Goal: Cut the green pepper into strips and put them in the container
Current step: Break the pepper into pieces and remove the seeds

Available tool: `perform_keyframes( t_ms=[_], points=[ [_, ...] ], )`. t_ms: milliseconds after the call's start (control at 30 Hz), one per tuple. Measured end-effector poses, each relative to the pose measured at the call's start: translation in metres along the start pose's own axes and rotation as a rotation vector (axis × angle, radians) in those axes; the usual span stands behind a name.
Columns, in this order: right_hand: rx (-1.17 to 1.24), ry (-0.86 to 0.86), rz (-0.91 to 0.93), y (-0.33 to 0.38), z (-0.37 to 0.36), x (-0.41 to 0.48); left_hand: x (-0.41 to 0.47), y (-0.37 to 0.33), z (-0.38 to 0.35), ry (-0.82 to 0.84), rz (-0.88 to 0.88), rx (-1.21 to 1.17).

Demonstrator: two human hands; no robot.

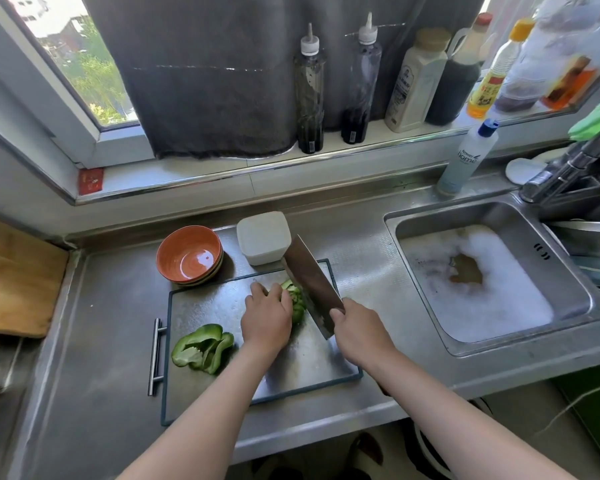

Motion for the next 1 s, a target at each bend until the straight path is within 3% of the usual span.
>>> perform_keyframes(
  t_ms=[600, 767, 1000],
  points=[
    [-0.103, 0.140, -0.131, -0.005, 0.029, -0.016, -0.002, -0.014, -0.002, 0.016, 0.009, 0.181],
    [-0.076, 0.167, -0.166, -0.010, 0.035, -0.021, -0.001, -0.011, -0.001, -0.003, 0.078, 0.024],
    [-0.061, 0.194, -0.211, -0.011, 0.036, -0.022, -0.008, -0.015, -0.007, -0.067, 0.075, 0.011]
  ],
)
Point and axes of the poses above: each hand's wrist, its own x-axis towards the middle knuckle, its own z-axis out of the back of the hand, y = z × x, the point moved 6 cm from there along x, towards the middle knuckle, and after that the axes turned 9 degrees about x, right-handed, at the moved point
